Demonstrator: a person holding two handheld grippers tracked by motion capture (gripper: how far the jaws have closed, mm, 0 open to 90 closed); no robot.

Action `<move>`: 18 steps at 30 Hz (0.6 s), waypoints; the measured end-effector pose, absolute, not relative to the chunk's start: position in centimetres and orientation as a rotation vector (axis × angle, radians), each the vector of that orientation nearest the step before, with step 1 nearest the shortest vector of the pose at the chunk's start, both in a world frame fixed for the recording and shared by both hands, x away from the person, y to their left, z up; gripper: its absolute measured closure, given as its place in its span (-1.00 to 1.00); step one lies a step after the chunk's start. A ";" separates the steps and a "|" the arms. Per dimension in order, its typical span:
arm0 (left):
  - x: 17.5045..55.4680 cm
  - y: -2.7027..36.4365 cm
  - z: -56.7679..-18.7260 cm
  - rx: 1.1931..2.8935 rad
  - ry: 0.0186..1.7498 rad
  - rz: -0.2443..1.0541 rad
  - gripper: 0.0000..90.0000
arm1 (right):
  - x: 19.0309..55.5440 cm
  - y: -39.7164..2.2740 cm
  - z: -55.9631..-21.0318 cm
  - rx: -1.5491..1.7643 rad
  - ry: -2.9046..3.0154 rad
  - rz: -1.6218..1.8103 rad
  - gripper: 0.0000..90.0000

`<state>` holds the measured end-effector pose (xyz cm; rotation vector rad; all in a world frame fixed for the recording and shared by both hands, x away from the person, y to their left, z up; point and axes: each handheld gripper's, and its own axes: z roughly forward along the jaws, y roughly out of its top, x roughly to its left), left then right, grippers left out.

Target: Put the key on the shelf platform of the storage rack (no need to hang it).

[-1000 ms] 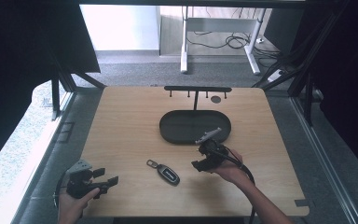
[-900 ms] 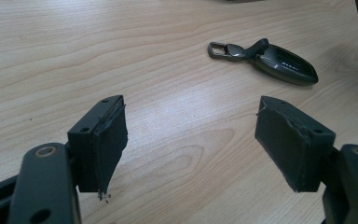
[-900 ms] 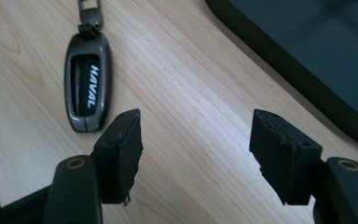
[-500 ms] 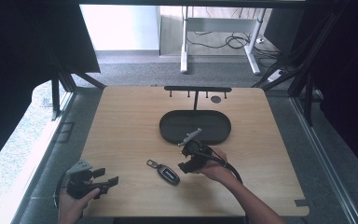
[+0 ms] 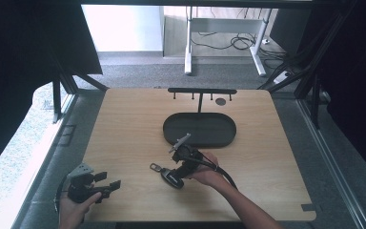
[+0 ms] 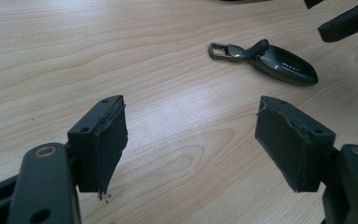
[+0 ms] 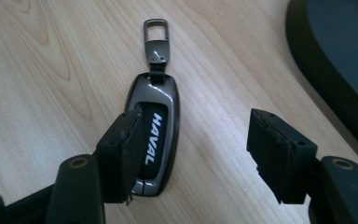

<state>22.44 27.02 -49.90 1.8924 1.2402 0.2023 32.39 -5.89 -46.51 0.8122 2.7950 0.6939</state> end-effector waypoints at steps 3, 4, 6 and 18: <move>22.5 27.0 -49.9 1.898 1.240 0.204 -0.44 | 32.3 -5.0 -47.0 0.802 2.806 0.682 -0.19; 22.5 27.0 -49.9 1.898 1.240 0.203 -0.44 | 32.3 -4.8 -47.2 0.805 2.812 0.675 -0.19; 22.4 27.0 -49.9 1.894 1.241 0.204 -0.44 | 32.3 -4.4 -47.5 0.804 2.817 0.663 -0.19; 22.5 27.3 -49.9 1.886 1.244 0.200 -0.44 | 32.4 -2.7 -49.3 0.789 2.852 0.610 -0.20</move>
